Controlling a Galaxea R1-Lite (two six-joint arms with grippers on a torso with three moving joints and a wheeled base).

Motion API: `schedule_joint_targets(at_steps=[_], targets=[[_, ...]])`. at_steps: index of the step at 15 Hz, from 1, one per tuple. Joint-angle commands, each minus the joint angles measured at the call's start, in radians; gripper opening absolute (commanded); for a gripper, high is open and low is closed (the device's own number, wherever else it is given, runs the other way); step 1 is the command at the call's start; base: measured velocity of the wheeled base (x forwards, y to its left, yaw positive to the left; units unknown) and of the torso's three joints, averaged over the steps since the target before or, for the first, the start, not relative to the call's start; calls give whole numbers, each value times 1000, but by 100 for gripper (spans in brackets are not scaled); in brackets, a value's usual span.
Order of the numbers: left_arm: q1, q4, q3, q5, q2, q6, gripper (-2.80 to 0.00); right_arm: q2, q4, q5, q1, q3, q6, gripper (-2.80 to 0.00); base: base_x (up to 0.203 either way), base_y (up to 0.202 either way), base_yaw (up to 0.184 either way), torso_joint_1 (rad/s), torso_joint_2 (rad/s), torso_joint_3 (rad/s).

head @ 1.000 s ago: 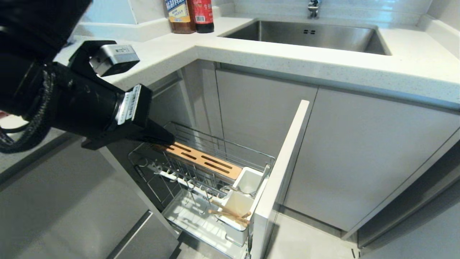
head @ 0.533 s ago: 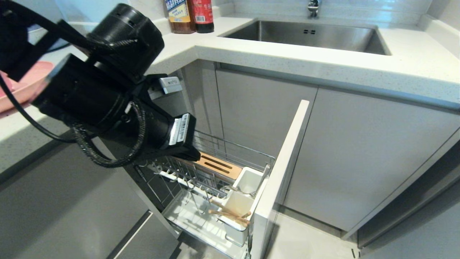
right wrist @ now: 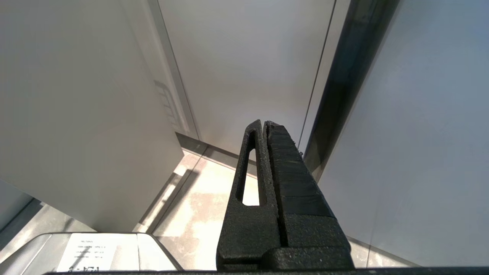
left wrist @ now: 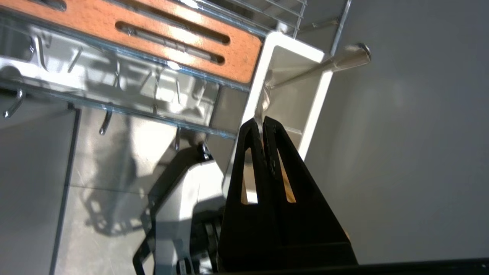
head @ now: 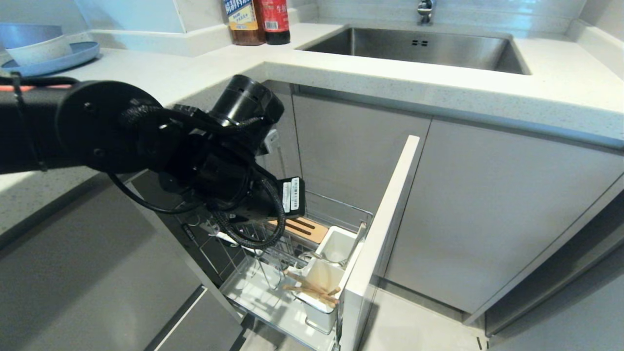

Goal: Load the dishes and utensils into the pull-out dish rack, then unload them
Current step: Take the fork out of the cupboard

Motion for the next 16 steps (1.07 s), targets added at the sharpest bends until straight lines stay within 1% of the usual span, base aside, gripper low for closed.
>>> schedule_joint_targets(at_steps=[1, 3, 5, 6, 9, 16], targets=[[-24, -49, 46, 31, 19, -1, -280, 0, 0, 0, 0, 2, 0, -280, 0, 0, 0, 0, 0, 0], [-56, -68, 77, 34, 22, 0, -280, 0, 0, 0, 0, 2, 0, -280, 0, 0, 0, 0, 0, 0], [-68, -103, 98, 46, 45, 0, -280, 0, 0, 0, 1, 2, 0, -280, 0, 0, 0, 0, 0, 0], [-76, -104, 98, 64, 59, -1, 0, 0, 0, 0, 0, 2, 0, -280, 0, 0, 0, 0, 0, 0], [-86, -102, 98, 123, 87, -2, 0, 0, 0, 0, 1, 2, 0, -280, 0, 0, 0, 0, 0, 0], [-108, -110, 98, 129, 144, -23, 0, 0, 0, 0, 1, 2, 0, -280, 0, 0, 0, 0, 0, 0]])
